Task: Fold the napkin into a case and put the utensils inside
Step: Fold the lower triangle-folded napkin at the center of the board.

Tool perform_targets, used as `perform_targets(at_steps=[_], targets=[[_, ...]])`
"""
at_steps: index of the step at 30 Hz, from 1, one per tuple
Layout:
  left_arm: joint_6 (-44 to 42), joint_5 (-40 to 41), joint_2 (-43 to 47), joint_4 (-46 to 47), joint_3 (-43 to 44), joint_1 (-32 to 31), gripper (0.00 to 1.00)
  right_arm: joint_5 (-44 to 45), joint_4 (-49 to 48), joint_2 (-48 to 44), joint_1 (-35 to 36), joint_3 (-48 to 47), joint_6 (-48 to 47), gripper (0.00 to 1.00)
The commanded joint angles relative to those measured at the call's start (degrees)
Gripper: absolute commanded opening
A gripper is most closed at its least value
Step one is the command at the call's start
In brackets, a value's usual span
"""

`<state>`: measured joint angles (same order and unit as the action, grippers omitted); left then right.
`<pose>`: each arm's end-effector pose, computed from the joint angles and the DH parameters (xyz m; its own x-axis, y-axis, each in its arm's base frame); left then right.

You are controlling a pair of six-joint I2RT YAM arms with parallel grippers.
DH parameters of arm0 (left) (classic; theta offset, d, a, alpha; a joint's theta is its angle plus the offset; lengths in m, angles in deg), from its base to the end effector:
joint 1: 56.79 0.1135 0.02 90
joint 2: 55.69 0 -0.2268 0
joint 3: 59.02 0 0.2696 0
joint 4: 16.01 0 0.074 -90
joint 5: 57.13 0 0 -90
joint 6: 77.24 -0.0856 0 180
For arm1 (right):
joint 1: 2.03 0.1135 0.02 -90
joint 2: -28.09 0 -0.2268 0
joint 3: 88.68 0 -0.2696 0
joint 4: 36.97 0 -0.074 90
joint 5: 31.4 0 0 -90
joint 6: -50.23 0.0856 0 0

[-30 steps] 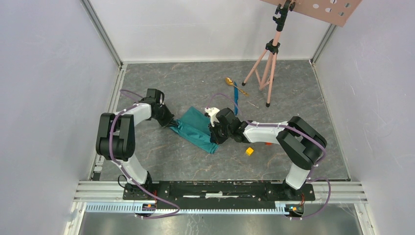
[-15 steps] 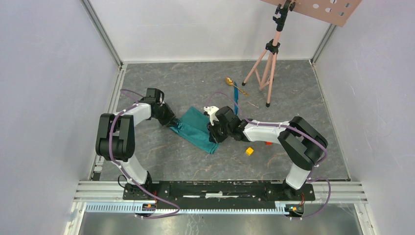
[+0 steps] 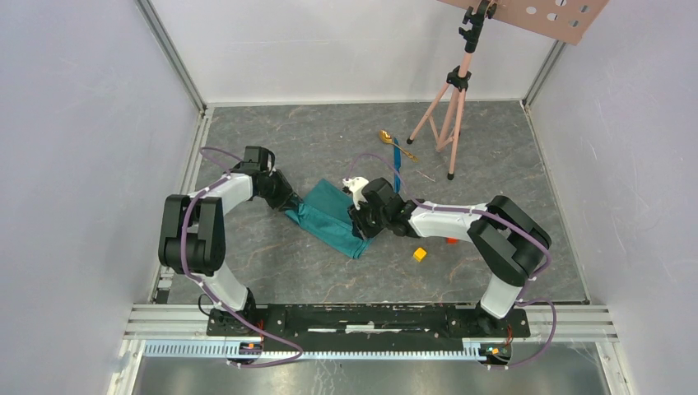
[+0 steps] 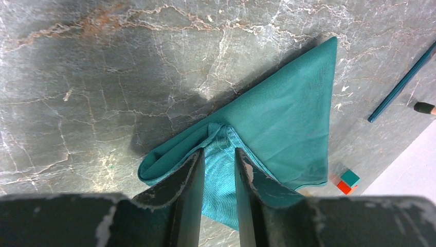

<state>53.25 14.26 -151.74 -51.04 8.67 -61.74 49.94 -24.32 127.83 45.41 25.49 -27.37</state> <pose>0.3470 -0.0575 0.0723 -0.8230 -0.5464 -0.1554 -0.4079 0.7588 -0.5078 0.2551 0.2969 0.0714 -0.6510 -0.3951 -0.6481 -0.6741 0.6934 0.2544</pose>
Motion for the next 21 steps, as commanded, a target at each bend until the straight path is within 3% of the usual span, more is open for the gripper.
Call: perform_targets(at_steps=[1, 4, 7, 8, 10, 21], targets=[[-1.4, 0.8, -1.7, 2.4, 1.4, 0.1, 0.34, 2.1, -0.2, -1.4, 0.0, 0.8, -1.7, 0.38], [-1.5, 1.3, -2.9, 2.3, 1.8, 0.2, 0.32, 4.3, 0.1, -3.2, 0.8, 1.5, -2.9, 0.51], [-1.6, 1.4, -3.6, 2.6, 1.6, 0.2, 0.29, 7.7, 2.6, -5.1, 1.8, 0.7, -4.1, 0.54], [-1.4, 1.5, -3.9, 2.7, 1.6, 0.2, 0.20, 8.3, 3.6, -5.7, 2.4, 0.1, -4.7, 0.56], [-1.4, 1.6, -4.0, 2.7, 1.4, 0.2, 0.17, 10.7, 5.3, -6.2, 3.7, -0.8, -5.7, 0.58], [-1.2, 1.4, -3.3, 2.3, 1.3, 0.2, 0.18, 12.5, 5.2, -1.5, 5.7, -1.6, -6.6, 0.57]])
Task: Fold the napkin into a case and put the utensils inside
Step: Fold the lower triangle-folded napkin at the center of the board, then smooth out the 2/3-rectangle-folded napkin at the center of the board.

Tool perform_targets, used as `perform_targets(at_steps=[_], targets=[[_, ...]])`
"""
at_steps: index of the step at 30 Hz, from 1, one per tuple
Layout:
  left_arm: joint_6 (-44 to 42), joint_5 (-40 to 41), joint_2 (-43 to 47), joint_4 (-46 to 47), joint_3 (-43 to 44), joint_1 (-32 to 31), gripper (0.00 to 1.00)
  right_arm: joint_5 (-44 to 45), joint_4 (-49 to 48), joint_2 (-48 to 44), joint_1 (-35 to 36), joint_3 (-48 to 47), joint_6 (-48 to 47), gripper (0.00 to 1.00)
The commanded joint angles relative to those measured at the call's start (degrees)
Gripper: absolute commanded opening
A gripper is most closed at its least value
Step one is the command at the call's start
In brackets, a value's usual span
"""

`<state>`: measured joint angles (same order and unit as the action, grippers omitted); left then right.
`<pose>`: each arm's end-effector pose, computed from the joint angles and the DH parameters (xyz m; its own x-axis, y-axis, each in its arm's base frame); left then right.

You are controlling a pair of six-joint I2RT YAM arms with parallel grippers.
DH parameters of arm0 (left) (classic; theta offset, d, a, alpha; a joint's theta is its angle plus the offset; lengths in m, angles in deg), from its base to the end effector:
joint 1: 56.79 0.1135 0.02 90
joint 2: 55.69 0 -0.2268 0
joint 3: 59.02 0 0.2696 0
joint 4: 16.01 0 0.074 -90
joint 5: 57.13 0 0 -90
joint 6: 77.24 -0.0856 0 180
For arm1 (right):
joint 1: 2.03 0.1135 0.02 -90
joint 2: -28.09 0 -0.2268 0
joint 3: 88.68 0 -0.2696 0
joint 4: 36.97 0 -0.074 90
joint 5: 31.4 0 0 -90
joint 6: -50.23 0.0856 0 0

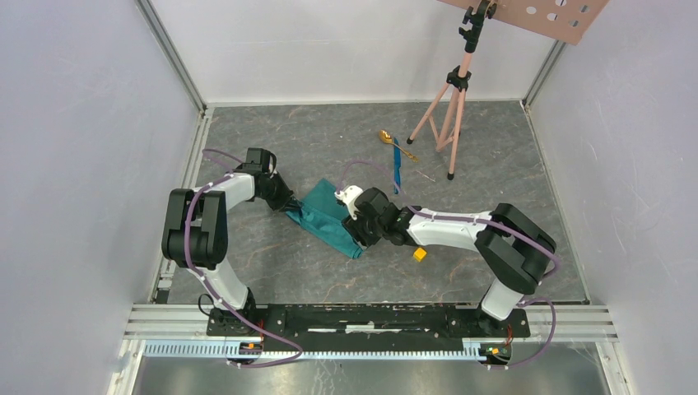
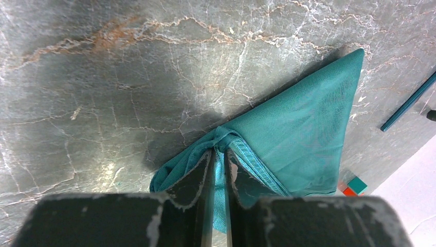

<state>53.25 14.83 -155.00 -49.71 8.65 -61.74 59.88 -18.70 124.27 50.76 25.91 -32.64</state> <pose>0.3475 -0.0567 0.0547 -0.8254 -0.5482 -0.1346 -0.4276 0.7629 -0.4850 0.2317 0.3020 0.0805 -0.5509 -0.5203 -0.6526 -0.7246 0.6861 0.0646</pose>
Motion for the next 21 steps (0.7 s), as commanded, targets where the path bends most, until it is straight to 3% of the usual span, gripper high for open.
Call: perform_targets(at_steps=[1, 5, 16, 21], targets=[[-1.2, 0.7, 0.1, 1.0, 1.3, 0.2, 0.18, 3.1, -0.2, 2.7, 0.4, -2.3, -1.4, 0.55], [-1.3, 0.0, 0.7, 0.9, 1.4, 0.2, 0.19, 4.4, -0.7, 4.1, 0.4, -2.0, -1.3, 0.46], [-2.1, -1.8, 4.3, -1.5, 3.0, 0.2, 0.25, 4.0, -0.9, 1.7, 0.5, -1.1, 0.6, 0.09], [-1.9, -3.1, 5.9, -1.5, 3.0, 0.2, 0.33, 1.2, -0.8, -1.2, 0.4, -0.9, 2.3, 0.08]])
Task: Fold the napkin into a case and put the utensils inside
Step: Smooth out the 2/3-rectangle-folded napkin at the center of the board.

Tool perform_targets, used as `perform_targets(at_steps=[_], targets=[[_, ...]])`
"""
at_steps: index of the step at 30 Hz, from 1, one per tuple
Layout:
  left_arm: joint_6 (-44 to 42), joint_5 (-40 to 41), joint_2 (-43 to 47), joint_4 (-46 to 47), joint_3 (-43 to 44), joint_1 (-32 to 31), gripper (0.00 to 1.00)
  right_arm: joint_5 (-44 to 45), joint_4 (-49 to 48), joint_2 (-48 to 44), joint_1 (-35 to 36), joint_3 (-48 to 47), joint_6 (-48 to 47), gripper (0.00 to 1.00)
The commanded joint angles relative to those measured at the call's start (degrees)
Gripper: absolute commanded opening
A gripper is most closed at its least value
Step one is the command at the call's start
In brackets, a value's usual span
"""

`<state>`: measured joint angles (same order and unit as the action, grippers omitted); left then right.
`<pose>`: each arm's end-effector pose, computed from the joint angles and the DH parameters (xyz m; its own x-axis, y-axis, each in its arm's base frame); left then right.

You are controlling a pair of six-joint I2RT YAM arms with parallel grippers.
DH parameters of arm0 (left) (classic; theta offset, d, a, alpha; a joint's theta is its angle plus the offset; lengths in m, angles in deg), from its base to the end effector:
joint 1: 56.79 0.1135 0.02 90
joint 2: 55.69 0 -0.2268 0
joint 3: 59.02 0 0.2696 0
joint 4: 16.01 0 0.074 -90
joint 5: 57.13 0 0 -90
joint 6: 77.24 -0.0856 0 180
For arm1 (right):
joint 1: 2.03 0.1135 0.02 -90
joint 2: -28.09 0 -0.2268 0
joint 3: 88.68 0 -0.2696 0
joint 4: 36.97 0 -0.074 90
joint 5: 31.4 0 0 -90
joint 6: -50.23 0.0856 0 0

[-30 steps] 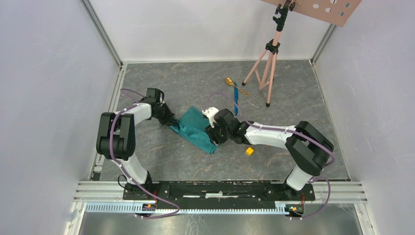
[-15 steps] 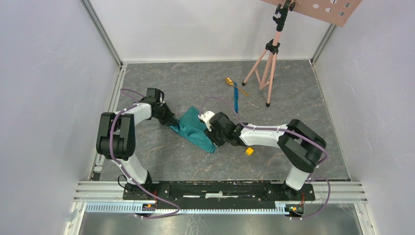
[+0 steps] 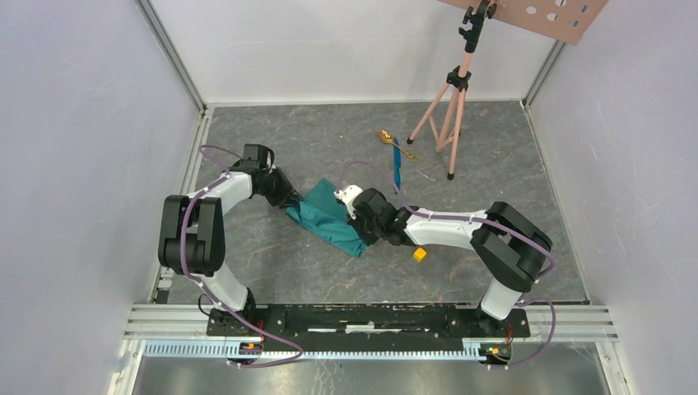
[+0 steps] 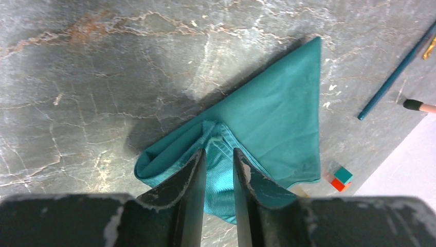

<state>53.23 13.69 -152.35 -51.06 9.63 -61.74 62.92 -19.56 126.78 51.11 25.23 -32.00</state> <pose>0.3507 -0.0586 0.0741 -0.8248 -0.5439 -0.1546 -0.4016 0.7560 -0.5169 0.2354 0.3032 0.0704 -0.5593 -0.5213 -0.6446 -0.6996 0.7139 0.0297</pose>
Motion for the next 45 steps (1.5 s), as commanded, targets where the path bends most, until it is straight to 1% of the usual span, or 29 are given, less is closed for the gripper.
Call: perform_targets(at_steps=[1, 6, 11, 16, 19, 22, 25, 28, 31, 32, 34, 36, 37, 41, 45], targets=[[-1.9, -2.0, 3.4, -0.1, 2.0, 0.2, 0.34, -2.6, 0.0, -4.1, 0.1, -0.1, 2.1, 0.08], [-1.8, -2.4, 2.9, 0.3, 1.7, 0.2, 0.35, -4.1, -0.8, -4.7, 0.1, 1.2, 3.5, 0.11], [-1.1, -2.6, -0.2, 1.8, 2.6, 0.2, 0.36, -3.5, -1.0, -4.5, 0.1, 2.2, 4.5, 0.10], [0.0, -1.9, -3.9, 4.5, 3.6, 0.2, 0.28, -3.1, -1.3, -4.3, 0.1, 2.8, 5.0, 0.07], [0.3, 0.2, -5.5, 4.6, 3.8, 0.2, 0.24, -1.9, -1.3, -4.0, 0.1, 3.3, 4.9, 0.05], [0.1, 3.8, -4.9, 4.5, 3.2, 0.2, 0.23, -0.2, -2.2, -3.7, -0.1, 4.4, 4.8, 0.05], [-0.8, 4.8, -4.5, 3.0, 3.8, 0.2, 0.22, 0.2, -2.1, -3.1, -0.5, 4.5, 4.5, 0.05], [-1.0, 3.7, -2.7, 2.7, 3.5, 0.2, 0.24, 0.0, -2.0, -3.2, -0.6, 3.9, 4.1, 0.12], [-1.5, 2.1, 0.2, 2.0, 3.1, 0.1, 0.29, 0.2, -1.3, -3.3, -0.7, 2.6, 3.6, 0.15], [-1.6, 1.2, 1.1, 1.6, 2.8, 0.1, 0.32, 0.2, -0.9, -3.2, -0.7, 2.2, 3.5, 0.17], [-1.6, -0.4, 3.3, 1.5, 2.0, 0.1, 0.41, 0.1, 0.0, -3.2, -0.7, 1.5, 3.1, 0.21], [-1.6, -2.1, 5.2, 1.5, 1.0, 0.1, 0.48, -0.6, 0.1, -3.6, -0.7, 1.4, 3.0, 0.27], [-1.6, -2.9, 6.0, 1.5, 0.5, 0.1, 0.49, -0.6, 0.5, -3.8, -0.7, 1.0, 2.9, 0.29], [-1.4, -4.1, 8.5, 1.6, -2.6, 0.1, 0.49, 0.0, 2.5, -5.3, -0.7, -1.0, 2.3, 0.42], [-0.9, -4.6, 8.6, 2.9, -5.2, 0.2, 0.41, -0.8, 3.4, -5.3, -0.6, -4.1, 1.4, 0.54]])
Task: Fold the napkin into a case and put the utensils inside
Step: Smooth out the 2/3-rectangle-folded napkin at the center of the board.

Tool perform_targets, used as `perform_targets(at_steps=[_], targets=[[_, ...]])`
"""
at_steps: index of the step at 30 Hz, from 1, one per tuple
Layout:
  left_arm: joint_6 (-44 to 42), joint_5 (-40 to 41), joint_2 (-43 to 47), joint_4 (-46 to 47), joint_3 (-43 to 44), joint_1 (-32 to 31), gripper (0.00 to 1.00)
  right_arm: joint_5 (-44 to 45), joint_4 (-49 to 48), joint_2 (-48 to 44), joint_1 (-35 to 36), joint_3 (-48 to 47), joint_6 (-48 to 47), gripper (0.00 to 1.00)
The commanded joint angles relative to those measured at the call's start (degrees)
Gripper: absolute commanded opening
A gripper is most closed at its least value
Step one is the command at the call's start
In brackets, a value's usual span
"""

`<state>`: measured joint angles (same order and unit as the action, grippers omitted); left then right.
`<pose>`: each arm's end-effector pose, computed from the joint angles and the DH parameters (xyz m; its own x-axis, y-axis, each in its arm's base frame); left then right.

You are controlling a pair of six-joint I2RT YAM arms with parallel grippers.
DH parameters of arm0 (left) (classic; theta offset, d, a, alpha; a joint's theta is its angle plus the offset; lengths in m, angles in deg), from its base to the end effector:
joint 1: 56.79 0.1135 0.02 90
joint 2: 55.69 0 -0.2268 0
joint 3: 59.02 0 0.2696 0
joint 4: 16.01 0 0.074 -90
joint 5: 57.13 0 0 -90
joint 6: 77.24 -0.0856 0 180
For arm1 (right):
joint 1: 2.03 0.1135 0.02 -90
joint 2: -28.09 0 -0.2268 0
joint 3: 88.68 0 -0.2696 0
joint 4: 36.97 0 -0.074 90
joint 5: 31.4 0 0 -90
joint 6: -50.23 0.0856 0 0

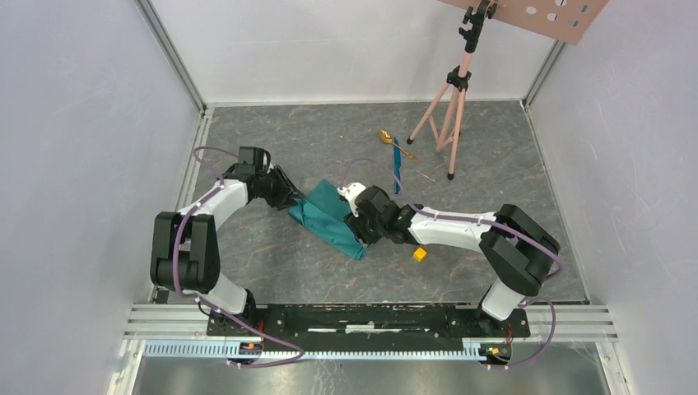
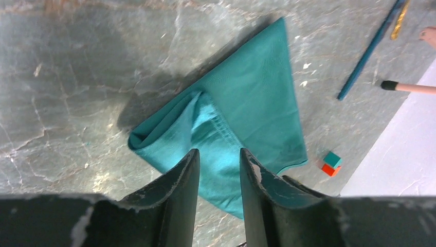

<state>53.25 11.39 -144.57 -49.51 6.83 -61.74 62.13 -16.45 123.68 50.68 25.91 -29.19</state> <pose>0.3444 -0.0613 0.1066 -0.8148 -0.5359 -0.2211 -0.3255 0.7385 -0.5904 0.2321 0.2961 0.0803 -0.6023 -0.4885 -0.6314 -0.6713 0.7380 0.0695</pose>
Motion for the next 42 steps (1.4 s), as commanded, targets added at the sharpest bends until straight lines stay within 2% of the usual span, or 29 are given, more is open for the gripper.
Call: perform_targets(at_steps=[1, 5, 8, 11, 14, 22, 33, 37, 42], targets=[[-0.6, -2.5, 0.5, 2.1, -2.9, 0.1, 0.39, -1.5, -0.3, -1.7, -0.1, -5.5, -1.3, 0.56], [0.8, -3.2, -2.5, 5.0, -3.8, 0.4, 0.31, -14.6, -5.6, 1.4, -0.1, -7.1, 1.9, 0.56], [1.1, -2.2, -4.5, 6.3, -3.9, 1.0, 0.27, -22.1, -12.4, 4.0, -0.1, -6.9, 6.1, 0.46], [1.3, -1.2, -6.4, 7.2, -4.2, 1.4, 0.24, -25.9, -16.8, 7.6, -0.1, -6.6, 8.9, 0.34], [1.4, -1.0, -7.7, 7.8, -4.6, 1.4, 0.23, -25.2, -16.9, 9.0, -0.1, -5.2, 8.8, 0.27], [1.2, -0.7, -8.8, 8.6, -5.6, 1.5, 0.22, -22.6, -19.0, 5.9, -0.2, 4.2, 8.8, 0.27], [-0.1, 0.5, -8.5, 6.1, -4.5, 1.5, 0.22, -20.4, -14.7, -0.9, -0.1, 4.3, 7.0, 0.30], [-0.2, 0.3, -9.0, 6.4, -4.6, 1.5, 0.22, -17.4, -15.0, -1.3, -0.1, 8.0, 6.4, 0.29], [-0.2, 0.4, -9.0, 6.3, -4.5, 1.5, 0.22, -18.3, -18.2, -2.6, 0.5, 13.4, 8.4, 0.26]])
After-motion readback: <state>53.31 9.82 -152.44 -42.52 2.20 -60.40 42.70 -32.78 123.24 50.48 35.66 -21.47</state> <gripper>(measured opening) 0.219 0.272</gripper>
